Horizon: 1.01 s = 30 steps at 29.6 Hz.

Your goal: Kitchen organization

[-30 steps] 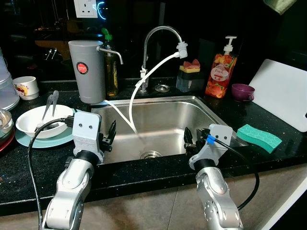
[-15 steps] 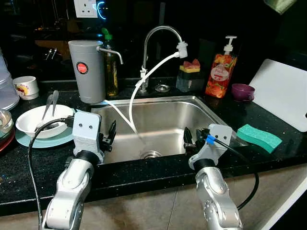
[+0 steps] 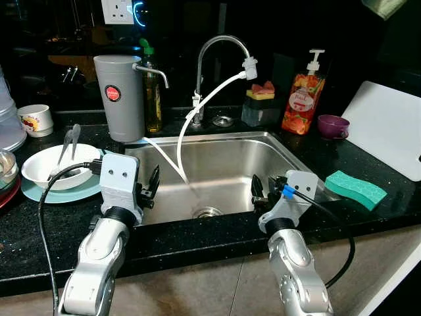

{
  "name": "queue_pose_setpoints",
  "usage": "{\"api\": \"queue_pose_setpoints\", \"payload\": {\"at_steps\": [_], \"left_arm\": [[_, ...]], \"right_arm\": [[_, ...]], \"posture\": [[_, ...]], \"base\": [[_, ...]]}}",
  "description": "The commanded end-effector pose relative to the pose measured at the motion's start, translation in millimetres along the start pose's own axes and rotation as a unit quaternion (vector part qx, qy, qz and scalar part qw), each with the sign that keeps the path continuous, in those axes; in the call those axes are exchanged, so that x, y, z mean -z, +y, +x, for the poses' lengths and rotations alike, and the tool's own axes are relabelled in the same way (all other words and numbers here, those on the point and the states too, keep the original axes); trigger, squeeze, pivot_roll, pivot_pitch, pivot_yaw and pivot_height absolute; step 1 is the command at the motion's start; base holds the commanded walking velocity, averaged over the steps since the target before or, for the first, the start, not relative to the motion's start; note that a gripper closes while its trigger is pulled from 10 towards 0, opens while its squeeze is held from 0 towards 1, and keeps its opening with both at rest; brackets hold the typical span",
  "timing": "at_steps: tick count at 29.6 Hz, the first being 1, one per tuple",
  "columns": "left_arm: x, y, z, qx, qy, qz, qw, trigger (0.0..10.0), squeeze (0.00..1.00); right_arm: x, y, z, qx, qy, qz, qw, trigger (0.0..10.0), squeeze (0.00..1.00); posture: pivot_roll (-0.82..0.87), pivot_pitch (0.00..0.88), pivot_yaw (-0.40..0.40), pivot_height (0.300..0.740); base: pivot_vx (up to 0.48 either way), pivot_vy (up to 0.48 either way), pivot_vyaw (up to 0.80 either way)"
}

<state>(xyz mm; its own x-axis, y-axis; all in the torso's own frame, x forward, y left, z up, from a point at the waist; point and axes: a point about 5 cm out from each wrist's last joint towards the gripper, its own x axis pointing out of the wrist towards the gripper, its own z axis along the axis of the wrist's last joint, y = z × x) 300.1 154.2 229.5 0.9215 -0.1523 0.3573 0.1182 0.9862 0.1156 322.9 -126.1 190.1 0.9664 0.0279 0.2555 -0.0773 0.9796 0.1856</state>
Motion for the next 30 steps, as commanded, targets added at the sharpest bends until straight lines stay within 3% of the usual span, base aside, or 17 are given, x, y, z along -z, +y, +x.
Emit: {"api": "queue_pose_setpoints", "payload": {"at_steps": [1,30], "left_arm": [[2.8,-2.1,0.7,0.001,0.005,0.005,1.000,10.0,0.00],[3.8,-3.9,1.2,0.002,0.006,0.003,1.000,10.0,0.00]], "right_arm": [[0.0,0.2,0.6,-0.002,0.002,0.002,1.000,10.0,0.00],[-0.8,0.0,0.4,0.000,0.001,0.003,1.000,10.0,0.00]], "posture": [[0.17,0.056,-0.057,0.740],[0.17,0.060,-0.057,0.740]], "base": [[0.000,0.000,0.00],[0.000,0.000,0.00]]}}
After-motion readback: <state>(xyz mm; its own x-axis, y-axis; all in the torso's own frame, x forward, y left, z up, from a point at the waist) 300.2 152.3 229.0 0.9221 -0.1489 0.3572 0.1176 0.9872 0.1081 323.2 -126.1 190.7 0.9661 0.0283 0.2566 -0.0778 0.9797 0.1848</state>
